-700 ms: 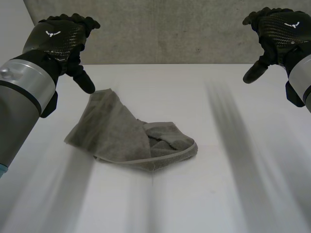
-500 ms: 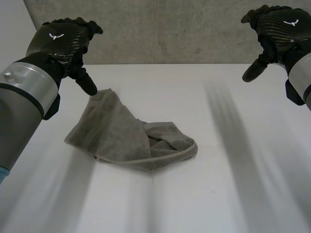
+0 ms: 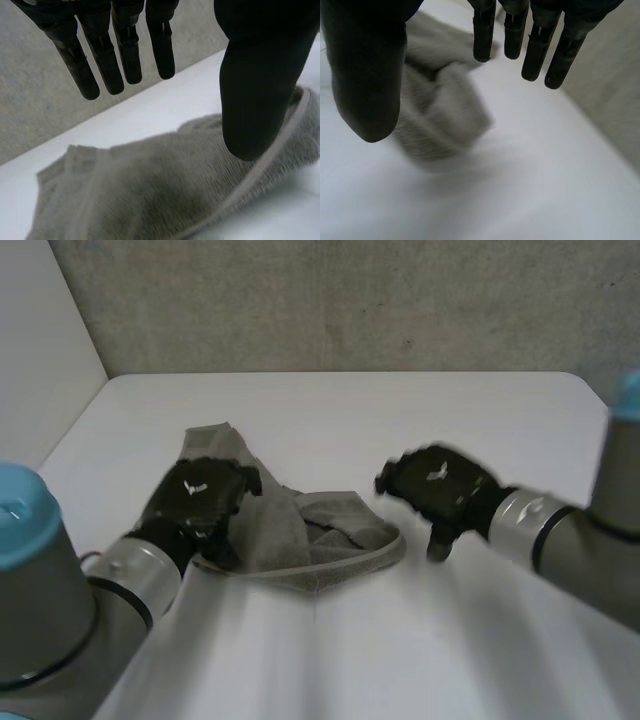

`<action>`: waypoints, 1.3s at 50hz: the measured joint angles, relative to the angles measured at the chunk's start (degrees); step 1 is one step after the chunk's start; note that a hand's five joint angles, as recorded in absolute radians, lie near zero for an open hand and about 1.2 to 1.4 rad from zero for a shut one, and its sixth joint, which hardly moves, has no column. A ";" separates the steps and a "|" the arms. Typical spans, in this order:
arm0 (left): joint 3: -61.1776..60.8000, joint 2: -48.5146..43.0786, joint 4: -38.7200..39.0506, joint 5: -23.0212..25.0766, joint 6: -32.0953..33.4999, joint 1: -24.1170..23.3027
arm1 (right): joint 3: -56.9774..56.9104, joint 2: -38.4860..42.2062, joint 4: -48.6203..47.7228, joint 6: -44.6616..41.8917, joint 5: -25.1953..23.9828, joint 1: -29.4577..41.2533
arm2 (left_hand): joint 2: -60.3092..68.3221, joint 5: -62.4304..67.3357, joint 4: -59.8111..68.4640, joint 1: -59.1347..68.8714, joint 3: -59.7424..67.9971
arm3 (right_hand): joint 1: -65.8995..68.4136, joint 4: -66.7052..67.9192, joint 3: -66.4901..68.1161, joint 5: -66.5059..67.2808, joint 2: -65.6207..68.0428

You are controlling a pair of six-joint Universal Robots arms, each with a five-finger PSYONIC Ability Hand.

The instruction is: Fold the towel.

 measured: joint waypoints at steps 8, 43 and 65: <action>-2.47 -5.88 5.25 -0.21 -0.06 -1.40 | 0.66 9.70 -5.82 2.72 -1.29 2.66 | 1.01 1.11 1.11 0.97 1.03 | 6.14 6.49 6.72 5.73 8.15; 3.03 -19.91 19.98 -4.99 0.32 -4.47 | 4.33 -1.40 -7.61 17.14 1.77 -1.48 | 35.83 34.86 35.88 34.44 35.80 | 54.40 54.51 54.46 53.36 56.13; 36.95 -20.33 32.55 -1.52 16.04 -2.22 | -29.17 5.22 -25.85 18.45 13.99 0.40 | 39.75 38.81 39.90 37.83 39.81 | 54.40 54.56 54.46 53.37 56.16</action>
